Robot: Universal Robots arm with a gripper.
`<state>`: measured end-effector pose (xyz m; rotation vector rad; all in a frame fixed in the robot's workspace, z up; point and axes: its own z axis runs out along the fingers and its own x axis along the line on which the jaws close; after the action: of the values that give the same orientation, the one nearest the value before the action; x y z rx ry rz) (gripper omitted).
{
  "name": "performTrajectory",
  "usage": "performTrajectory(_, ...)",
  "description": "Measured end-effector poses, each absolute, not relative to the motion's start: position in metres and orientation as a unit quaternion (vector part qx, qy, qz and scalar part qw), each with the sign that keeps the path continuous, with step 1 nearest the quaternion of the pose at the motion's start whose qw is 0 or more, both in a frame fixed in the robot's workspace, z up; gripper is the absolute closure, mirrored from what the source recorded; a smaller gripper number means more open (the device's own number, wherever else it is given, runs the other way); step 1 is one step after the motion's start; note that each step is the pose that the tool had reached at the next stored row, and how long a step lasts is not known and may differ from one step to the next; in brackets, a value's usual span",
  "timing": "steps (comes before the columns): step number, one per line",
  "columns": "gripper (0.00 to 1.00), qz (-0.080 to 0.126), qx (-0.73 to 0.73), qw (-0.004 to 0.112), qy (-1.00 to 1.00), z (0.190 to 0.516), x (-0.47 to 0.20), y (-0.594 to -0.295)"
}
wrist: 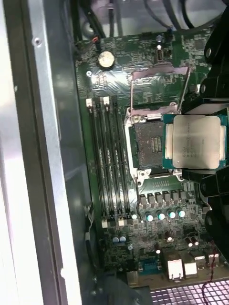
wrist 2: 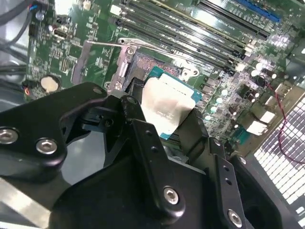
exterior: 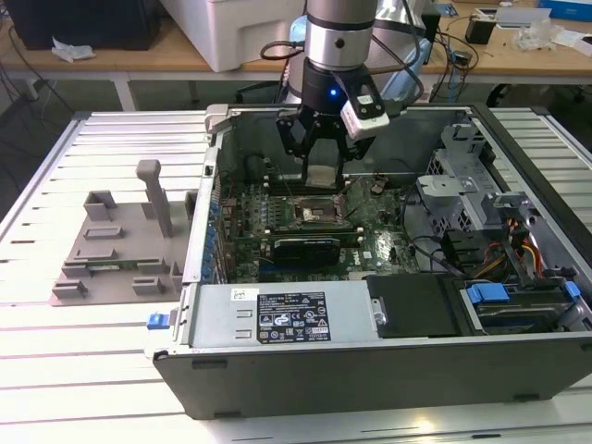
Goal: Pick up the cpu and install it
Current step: 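Place the cpu into insertion slot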
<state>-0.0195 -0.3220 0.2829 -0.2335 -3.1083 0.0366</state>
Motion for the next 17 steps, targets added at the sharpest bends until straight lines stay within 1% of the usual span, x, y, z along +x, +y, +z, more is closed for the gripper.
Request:
performTrajectory(3,0.46,0.021,-0.121,0.012,-0.992,0.2827,-0.0195,-0.3220)
performTrajectory(7,0.46,0.027,-0.176,0.012,-0.984,0.2826,-0.0195,-0.3220)
performTrajectory(17,0.46,0.030,-0.283,0.015,-0.959,0.2822,-0.0195,-0.3220)
